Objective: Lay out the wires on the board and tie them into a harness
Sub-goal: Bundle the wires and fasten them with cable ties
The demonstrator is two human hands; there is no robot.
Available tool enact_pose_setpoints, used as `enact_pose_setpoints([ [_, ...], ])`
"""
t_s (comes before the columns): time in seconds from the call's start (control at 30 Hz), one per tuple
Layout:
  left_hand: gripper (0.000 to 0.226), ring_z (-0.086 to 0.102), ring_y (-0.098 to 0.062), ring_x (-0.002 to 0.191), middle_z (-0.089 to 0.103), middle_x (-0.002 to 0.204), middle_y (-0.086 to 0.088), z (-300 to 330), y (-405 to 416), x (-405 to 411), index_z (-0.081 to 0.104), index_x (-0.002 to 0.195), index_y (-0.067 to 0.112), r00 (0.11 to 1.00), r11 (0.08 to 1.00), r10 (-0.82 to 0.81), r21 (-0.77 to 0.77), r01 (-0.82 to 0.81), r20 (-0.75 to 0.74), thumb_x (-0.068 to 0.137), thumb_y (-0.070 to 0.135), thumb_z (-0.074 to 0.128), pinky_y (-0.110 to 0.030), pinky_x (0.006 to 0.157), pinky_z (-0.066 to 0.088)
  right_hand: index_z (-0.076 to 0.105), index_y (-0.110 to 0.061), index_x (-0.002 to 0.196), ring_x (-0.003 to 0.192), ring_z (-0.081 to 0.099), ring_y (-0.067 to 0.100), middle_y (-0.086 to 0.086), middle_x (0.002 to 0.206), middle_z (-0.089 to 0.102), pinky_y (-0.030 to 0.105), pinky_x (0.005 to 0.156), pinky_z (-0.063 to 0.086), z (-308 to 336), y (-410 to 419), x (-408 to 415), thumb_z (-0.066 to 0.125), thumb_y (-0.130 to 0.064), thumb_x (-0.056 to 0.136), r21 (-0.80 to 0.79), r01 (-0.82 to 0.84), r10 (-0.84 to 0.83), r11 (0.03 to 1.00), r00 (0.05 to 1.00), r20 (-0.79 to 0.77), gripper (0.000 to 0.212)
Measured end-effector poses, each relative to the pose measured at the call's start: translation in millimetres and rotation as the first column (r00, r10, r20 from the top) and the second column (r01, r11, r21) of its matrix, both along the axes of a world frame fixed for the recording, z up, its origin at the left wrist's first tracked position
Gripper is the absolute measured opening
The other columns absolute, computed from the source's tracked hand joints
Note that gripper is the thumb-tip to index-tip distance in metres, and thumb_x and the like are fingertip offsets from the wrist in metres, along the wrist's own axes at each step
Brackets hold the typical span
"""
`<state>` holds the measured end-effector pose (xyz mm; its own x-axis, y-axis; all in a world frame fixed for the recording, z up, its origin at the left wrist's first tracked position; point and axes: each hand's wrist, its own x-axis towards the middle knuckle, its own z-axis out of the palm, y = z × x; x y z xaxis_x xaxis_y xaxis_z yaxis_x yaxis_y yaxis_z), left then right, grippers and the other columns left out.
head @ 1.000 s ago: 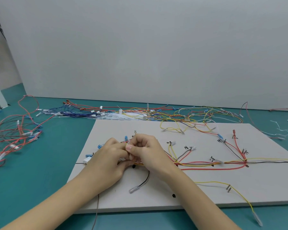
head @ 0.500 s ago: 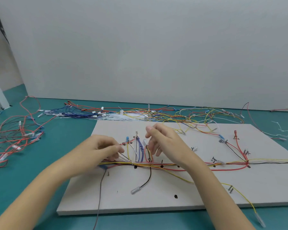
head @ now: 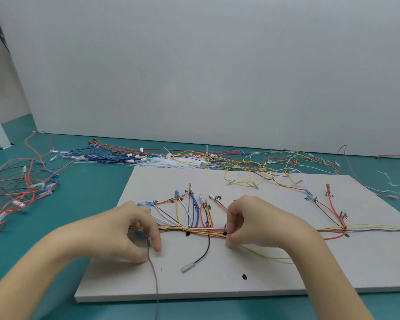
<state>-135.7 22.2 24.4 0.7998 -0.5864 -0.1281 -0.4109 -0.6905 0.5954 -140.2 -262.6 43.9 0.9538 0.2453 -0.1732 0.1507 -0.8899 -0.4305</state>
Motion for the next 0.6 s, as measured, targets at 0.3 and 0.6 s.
enact_pose_setpoints([
  [0.3, 0.009, 0.038, 0.001, 0.103, 0.054, 0.094, 0.018, -10, -26, -7, 0.064, 0.082, 0.039, 0.983, 0.999, 0.051, 0.005, -0.053, 0.177, 0.075, 0.044, 0.067, -0.022, 0.089, 0.033, 0.065, -0.02, 0.07, 0.066, 0.059, 0.01, -0.009, 0.074, 0.06, 0.024, 0.054, 0.047, -5, 1, -11, 0.065, -0.019, 0.071, -0.078, 0.034, -0.033, 0.996, 0.999, 0.018, 0.001],
  [0.6, 0.014, 0.055, -0.007, 0.074, 0.062, 0.078, 0.013, -12, -48, -11, 0.071, 0.072, 0.035, 0.986, 0.964, 0.078, -0.263, -0.038, 0.145, 0.078, 0.026, 0.079, -0.013, 0.065, 0.039, 0.063, -0.011, 0.079, 0.052, 0.052, 0.015, -0.001, 0.057, 0.058, 0.025, 0.049, 0.045, 4, -9, -13, 0.062, -0.01, 0.085, 0.433, -0.006, 0.039, 0.902, 0.997, -0.068, 0.006],
])
